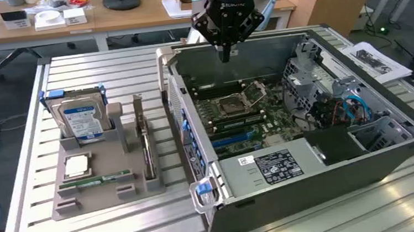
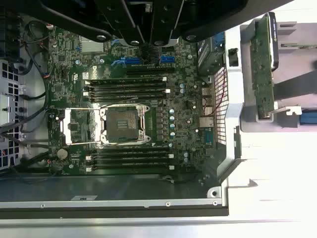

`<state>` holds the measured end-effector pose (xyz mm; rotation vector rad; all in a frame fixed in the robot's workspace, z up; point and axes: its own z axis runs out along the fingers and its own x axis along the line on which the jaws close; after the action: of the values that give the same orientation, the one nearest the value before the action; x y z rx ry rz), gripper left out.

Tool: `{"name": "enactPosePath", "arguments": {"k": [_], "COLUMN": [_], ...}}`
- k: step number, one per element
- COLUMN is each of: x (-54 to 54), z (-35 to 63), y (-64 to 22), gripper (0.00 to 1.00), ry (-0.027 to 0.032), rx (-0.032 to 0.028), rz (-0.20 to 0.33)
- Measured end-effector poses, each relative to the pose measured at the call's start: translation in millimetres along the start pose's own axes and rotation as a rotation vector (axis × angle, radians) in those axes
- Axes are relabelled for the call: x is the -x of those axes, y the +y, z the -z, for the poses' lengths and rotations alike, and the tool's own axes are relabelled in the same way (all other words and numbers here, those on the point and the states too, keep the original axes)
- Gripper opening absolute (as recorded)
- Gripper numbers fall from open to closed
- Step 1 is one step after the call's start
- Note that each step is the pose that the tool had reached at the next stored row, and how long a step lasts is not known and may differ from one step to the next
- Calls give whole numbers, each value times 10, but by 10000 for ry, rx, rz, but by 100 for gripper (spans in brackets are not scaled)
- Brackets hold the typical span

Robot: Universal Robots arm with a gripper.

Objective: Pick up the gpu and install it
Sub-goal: 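Reach for the gpu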

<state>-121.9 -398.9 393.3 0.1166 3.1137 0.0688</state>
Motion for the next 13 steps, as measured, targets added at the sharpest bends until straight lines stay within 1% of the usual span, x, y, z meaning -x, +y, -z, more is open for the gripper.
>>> {"name": "enactPosePath", "arguments": {"k": [13], "x": [-13], "z": [-1], "y": [-1], "gripper": [11], "ry": [-1], "rx": [2], "rz": [-1]}}
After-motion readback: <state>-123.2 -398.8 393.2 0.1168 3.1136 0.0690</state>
